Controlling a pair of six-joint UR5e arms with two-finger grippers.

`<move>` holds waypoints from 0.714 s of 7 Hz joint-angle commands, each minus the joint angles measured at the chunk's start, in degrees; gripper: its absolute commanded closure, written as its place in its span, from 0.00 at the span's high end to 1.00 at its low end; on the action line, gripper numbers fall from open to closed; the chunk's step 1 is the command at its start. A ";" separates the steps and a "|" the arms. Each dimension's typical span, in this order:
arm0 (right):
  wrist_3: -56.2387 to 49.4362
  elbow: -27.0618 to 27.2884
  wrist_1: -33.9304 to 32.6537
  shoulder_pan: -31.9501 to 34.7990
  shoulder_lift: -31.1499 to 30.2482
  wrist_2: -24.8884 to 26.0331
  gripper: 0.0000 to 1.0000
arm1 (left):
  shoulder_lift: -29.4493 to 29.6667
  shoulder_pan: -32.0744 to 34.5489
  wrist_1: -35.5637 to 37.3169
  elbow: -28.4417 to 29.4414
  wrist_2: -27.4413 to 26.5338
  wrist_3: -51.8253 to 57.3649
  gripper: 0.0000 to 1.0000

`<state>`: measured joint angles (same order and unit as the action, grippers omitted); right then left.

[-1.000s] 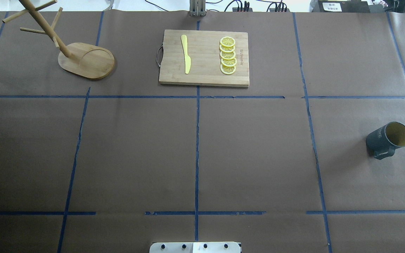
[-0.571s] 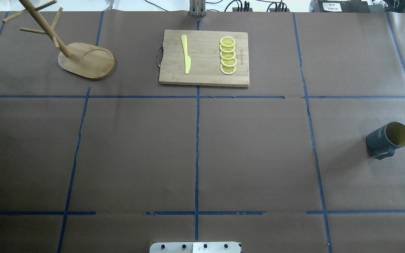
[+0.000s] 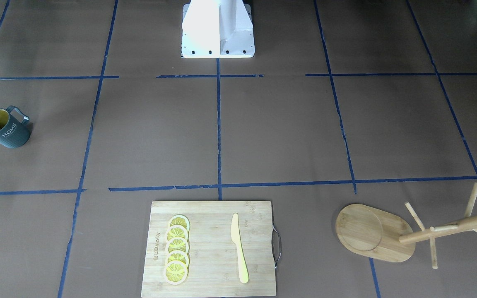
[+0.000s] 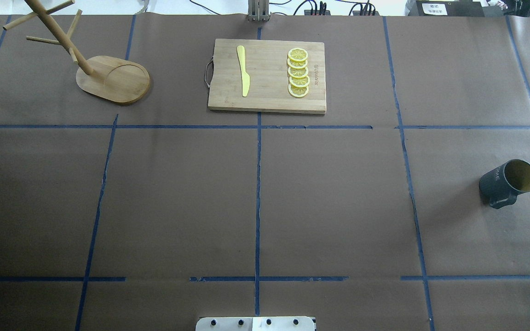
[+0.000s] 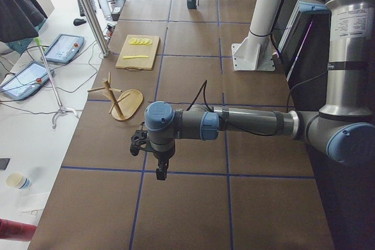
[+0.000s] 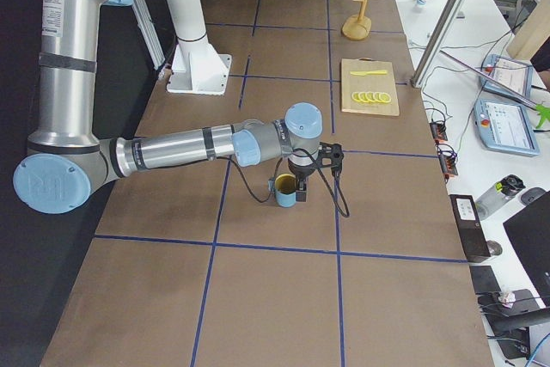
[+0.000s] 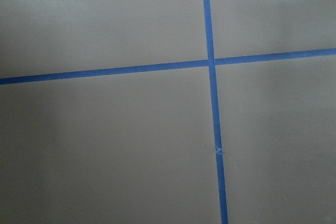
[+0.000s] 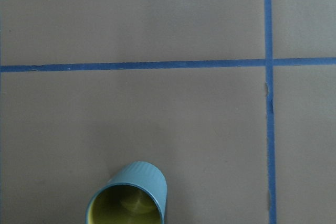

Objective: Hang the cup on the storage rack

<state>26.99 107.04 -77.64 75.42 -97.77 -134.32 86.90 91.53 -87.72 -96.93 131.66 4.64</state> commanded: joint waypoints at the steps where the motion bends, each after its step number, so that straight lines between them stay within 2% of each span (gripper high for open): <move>1: 7.63 -1.65 8.73 -6.58 -1.45 4.23 1.00 | 0.37 -0.03 0.00 0.25 0.00 -0.15 1.00; 5: 7.55 -6.57 8.83 -11.42 -1.37 5.65 1.00 | 0.37 -0.03 0.00 -0.10 0.00 -0.24 1.00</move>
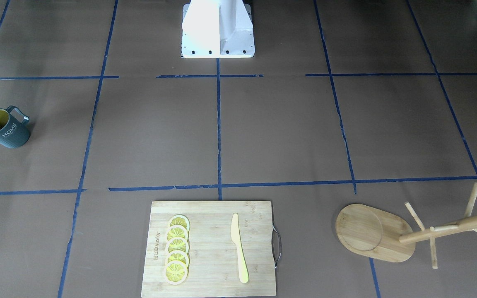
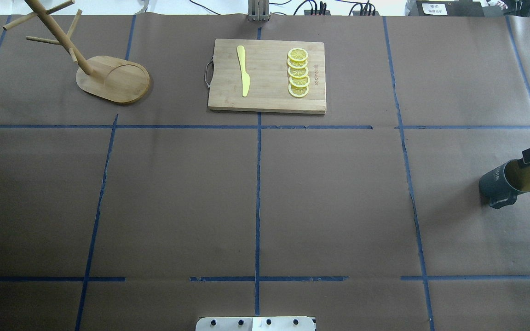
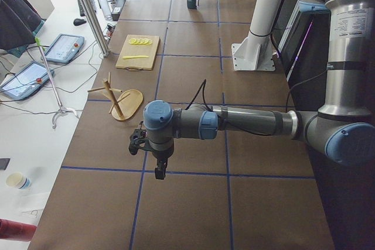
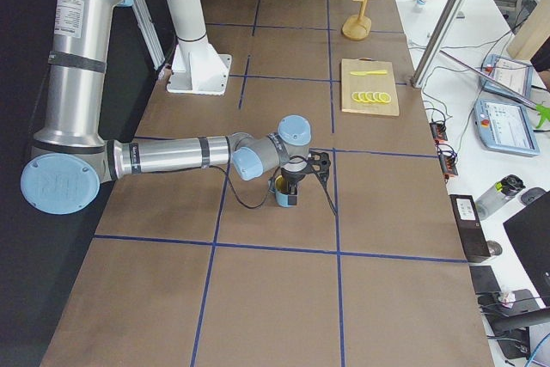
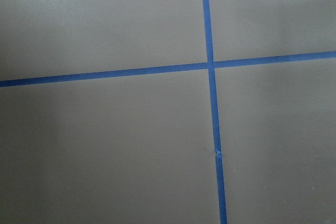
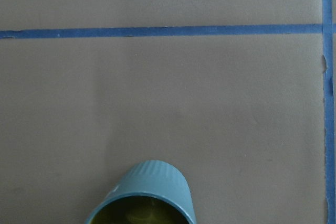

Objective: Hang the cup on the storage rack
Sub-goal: 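Lower the right gripper onto the teal mug rim and grasp it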

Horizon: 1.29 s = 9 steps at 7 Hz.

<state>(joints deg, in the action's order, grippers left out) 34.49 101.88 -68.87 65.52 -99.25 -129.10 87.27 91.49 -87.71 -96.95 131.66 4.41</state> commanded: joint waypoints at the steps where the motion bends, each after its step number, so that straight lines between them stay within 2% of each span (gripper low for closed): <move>1: 0.05 -2.38 0.05 -1.71 0.28 0.17 0.98 | 0.18 0.00 0.00 0.01 0.00 0.07 1.00; 2: 0.14 -2.39 0.05 -1.72 0.28 0.08 0.84 | 0.44 0.00 0.00 0.27 0.00 0.08 1.00; 4: -0.65 -2.31 0.05 -1.72 0.37 -0.01 0.06 | 0.88 0.00 0.00 0.53 -0.09 0.08 1.00; 5: -0.65 -2.30 0.05 -1.72 0.54 -0.10 0.00 | 0.97 0.00 0.09 0.53 -0.09 -0.01 1.00; 7: -0.74 -1.61 0.32 -1.63 0.72 -0.97 0.00 | 0.97 0.00 0.09 0.54 0.00 -0.01 1.00; 8: -0.65 0.23 0.67 -0.93 0.64 -3.06 0.00 | 0.97 0.00 0.09 0.54 -0.09 -0.01 1.00; 9: -0.30 2.33 0.15 2.47 0.90 -7.26 0.00 | 1.06 0.00 0.09 0.54 -0.09 -0.01 1.00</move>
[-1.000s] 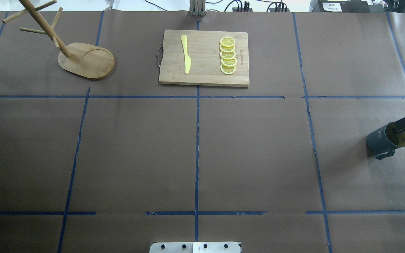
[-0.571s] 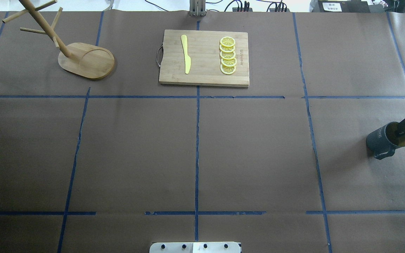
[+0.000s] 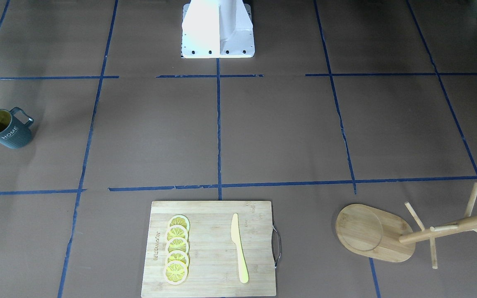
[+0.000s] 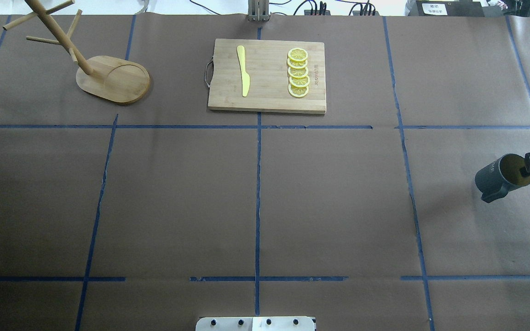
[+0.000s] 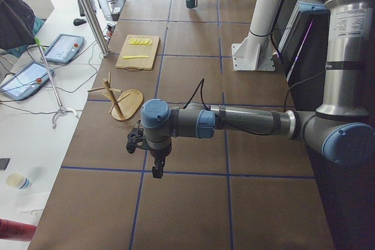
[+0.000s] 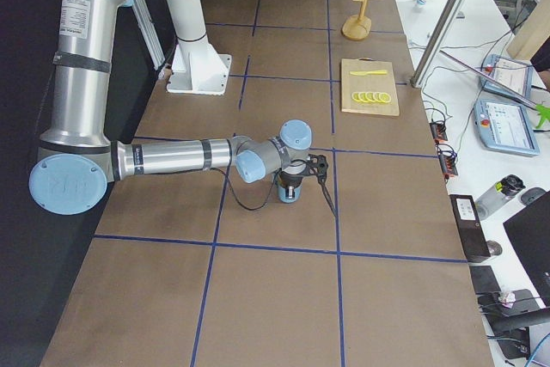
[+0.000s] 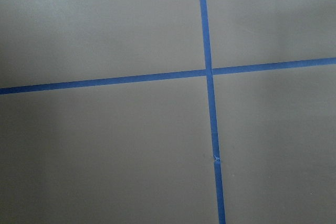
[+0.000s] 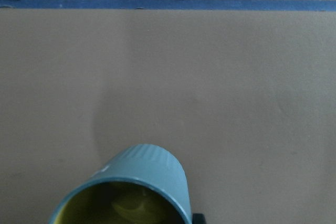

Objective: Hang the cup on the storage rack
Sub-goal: 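Lower the right gripper onto the teal mug rim and grasp it, then carry the teal mug with the right gripper toward the table center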

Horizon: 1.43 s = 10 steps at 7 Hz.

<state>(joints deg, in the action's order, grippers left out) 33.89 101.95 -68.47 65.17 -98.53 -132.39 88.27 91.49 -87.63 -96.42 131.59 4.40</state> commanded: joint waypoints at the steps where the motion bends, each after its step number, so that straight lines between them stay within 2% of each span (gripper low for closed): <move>1: 1.17 3.77 -0.78 4.34 1.23 -6.45 0.00 | 0.06 0.00 0.00 0.00 0.06 0.00 1.00; 2: 2.91 5.00 -6.70 4.61 5.50 -6.65 0.00 | 0.06 0.00 0.00 -0.08 -0.02 0.00 1.00; 4: 4.42 6.94 -25.12 4.01 20.14 -6.65 0.00 | 0.06 0.00 0.00 -0.17 0.07 0.00 1.00; 5: 7.82 6.86 -29.31 0.87 25.96 -6.39 0.00 | 0.06 0.00 0.00 -0.17 0.07 0.00 1.00; 6: 16.38 6.34 -29.26 -4.21 29.76 -5.17 0.00 | 0.06 0.00 -0.09 -0.17 0.07 0.09 1.00; 8: 31.34 5.37 -29.18 -13.97 37.33 1.58 0.00 | 0.85 -0.26 -0.09 -0.79 0.07 0.09 1.00; 10: 42.69 0.04 -29.00 -20.66 45.14 7.02 0.00 | 0.85 -0.52 -2.10 -0.52 0.07 0.09 1.00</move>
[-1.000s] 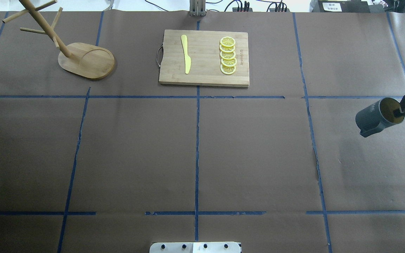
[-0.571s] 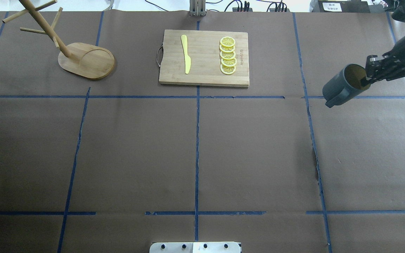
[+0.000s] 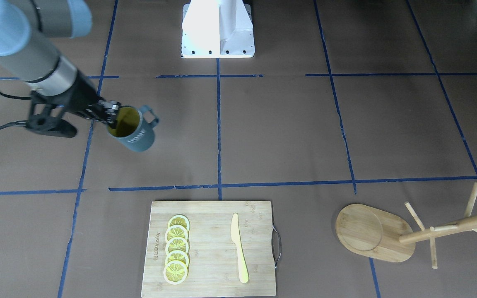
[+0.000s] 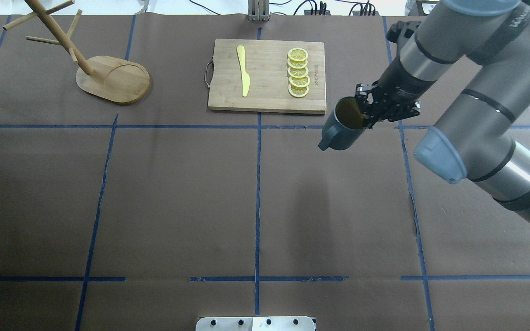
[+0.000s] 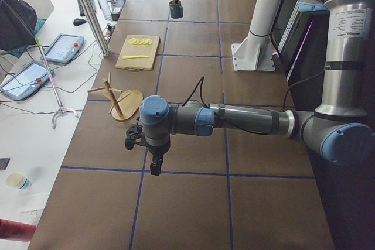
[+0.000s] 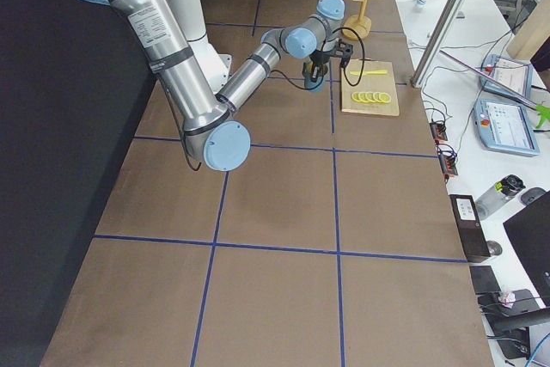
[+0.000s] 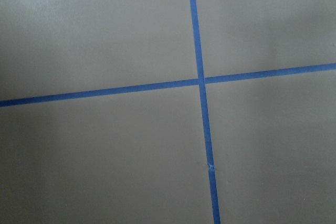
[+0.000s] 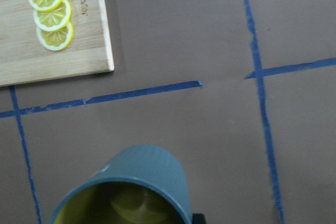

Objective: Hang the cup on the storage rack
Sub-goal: 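Carry the teal mug with the right gripper toward the table center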

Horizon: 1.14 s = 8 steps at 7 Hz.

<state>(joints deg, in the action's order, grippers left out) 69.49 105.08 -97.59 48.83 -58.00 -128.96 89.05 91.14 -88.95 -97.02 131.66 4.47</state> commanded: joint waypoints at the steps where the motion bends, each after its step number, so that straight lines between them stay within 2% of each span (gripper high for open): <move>1: 12.80 -5.39 0.47 -7.58 7.17 6.94 0.00 | 0.07 -0.18 -0.79 0.08 0.00 0.01 1.00; 3: 18.55 -9.52 0.56 -13.91 11.39 14.22 0.00 | 0.07 -0.26 -0.88 0.17 0.00 0.01 1.00; 4: 21.88 -12.67 3.78 -15.85 13.15 17.05 0.01 | 0.07 -0.61 -0.79 0.17 0.00 0.01 1.00; 5: 26.26 -15.58 8.86 -17.18 13.26 17.16 0.01 | 0.07 -0.62 -0.79 0.17 0.00 0.01 1.00; 8: 32.62 -15.96 8.83 -18.51 13.17 16.64 0.03 | 0.07 -0.71 -0.79 0.25 0.00 0.01 1.00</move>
<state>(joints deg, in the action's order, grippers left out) 99.92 89.05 -88.56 30.53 -44.80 -112.09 89.12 90.48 -89.74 -96.80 131.60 4.48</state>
